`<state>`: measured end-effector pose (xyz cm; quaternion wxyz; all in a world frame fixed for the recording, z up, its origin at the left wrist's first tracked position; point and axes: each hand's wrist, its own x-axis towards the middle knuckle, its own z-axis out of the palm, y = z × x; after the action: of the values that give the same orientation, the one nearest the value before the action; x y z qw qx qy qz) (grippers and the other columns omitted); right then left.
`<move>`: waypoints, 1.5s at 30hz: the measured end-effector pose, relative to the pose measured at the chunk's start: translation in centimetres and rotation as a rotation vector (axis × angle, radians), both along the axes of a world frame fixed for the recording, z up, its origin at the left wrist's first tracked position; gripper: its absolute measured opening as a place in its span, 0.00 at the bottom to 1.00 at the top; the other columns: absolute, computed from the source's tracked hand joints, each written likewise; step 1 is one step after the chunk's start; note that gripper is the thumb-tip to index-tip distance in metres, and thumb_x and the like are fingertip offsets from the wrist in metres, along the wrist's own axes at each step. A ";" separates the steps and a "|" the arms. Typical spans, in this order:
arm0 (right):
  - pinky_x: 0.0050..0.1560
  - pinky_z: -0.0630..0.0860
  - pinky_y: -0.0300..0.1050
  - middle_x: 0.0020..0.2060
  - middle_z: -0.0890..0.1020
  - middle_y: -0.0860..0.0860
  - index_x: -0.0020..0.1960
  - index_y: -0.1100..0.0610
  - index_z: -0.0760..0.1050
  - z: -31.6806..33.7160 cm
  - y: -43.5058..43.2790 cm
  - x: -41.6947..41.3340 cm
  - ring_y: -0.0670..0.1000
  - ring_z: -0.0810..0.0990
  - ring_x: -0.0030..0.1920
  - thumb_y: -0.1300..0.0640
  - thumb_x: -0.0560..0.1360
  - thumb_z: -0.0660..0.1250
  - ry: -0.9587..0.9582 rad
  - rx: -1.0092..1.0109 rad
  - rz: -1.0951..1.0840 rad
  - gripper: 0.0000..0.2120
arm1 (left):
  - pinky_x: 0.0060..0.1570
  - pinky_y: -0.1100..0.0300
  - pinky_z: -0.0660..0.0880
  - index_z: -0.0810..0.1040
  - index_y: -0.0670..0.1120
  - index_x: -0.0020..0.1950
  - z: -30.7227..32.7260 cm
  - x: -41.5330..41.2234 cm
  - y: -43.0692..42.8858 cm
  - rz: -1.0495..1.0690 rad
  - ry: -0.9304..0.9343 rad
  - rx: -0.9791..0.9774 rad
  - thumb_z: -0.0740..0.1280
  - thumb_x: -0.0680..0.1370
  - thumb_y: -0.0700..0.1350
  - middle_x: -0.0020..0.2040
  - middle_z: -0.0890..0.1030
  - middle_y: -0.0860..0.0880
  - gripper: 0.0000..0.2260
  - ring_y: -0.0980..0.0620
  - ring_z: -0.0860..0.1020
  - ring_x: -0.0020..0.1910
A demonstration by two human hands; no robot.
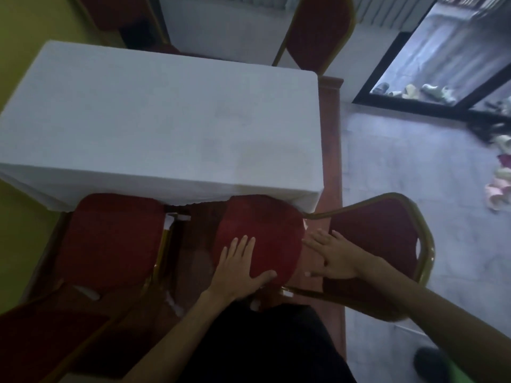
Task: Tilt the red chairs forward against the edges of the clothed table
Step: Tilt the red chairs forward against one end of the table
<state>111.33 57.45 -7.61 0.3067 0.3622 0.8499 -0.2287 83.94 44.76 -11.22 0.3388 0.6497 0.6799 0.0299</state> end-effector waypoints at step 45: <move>0.65 0.74 0.59 0.66 0.79 0.50 0.68 0.50 0.76 -0.6 11.6 21.8 0.55 0.78 0.66 0.20 0.70 0.53 0.258 0.070 0.744 0.43 | 0.75 0.43 0.56 0.57 0.46 0.79 -0.4 38.0 -5.9 0.586 -0.325 -0.110 0.51 0.77 0.69 0.79 0.60 0.46 0.38 0.45 0.58 0.77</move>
<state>133.08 69.09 -8.26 0.2469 0.0079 0.9620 -0.1165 121.96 38.89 -11.65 0.4543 0.3943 0.7753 0.1926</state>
